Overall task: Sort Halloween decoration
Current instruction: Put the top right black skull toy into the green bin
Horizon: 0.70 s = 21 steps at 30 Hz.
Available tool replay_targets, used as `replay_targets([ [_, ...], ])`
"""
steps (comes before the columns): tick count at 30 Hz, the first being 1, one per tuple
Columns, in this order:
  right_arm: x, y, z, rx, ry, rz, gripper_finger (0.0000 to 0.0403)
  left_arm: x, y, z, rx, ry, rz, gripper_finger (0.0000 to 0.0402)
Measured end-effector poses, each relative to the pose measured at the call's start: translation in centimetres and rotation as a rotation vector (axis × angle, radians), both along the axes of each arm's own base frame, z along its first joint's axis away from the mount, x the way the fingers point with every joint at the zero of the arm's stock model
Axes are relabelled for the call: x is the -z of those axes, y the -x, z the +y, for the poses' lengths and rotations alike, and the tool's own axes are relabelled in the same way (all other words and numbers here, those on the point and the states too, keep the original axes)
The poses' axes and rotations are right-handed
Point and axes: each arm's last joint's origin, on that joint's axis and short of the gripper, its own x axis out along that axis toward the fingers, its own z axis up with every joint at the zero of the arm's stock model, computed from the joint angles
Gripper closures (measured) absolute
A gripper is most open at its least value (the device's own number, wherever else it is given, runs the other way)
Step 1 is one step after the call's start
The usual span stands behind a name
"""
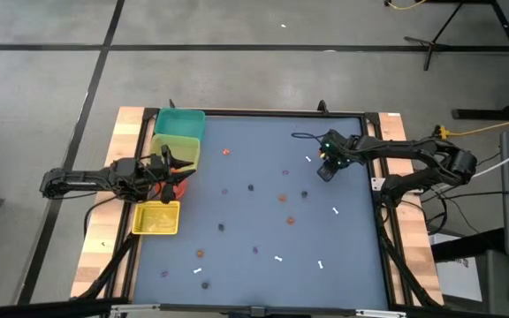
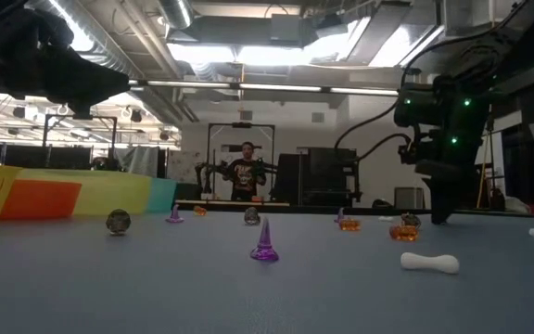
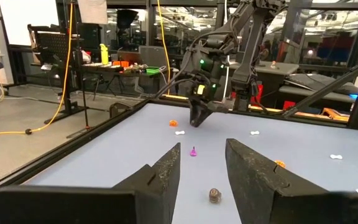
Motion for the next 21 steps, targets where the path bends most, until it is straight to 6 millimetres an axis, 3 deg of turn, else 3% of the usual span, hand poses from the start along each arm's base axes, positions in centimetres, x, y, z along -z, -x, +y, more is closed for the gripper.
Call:
replay_targets([
  [5,0.0,0.0,0.0,0.002,0.008,0.002,0.0340,0.0,0.0,0.0,0.000,0.000,0.000,0.0288],
  [12,-0.2,-0.2,-0.1,-0.008,-0.023,-0.022,0.0331,0.0,0.0,0.0,0.000,0.000,0.001,0.0288],
  [21,-2.8,-2.6,-0.9,-0.083,-0.099,-0.243,0.0328,0.0,0.0,0.0,-0.001,0.000,-0.002,0.0288],
])
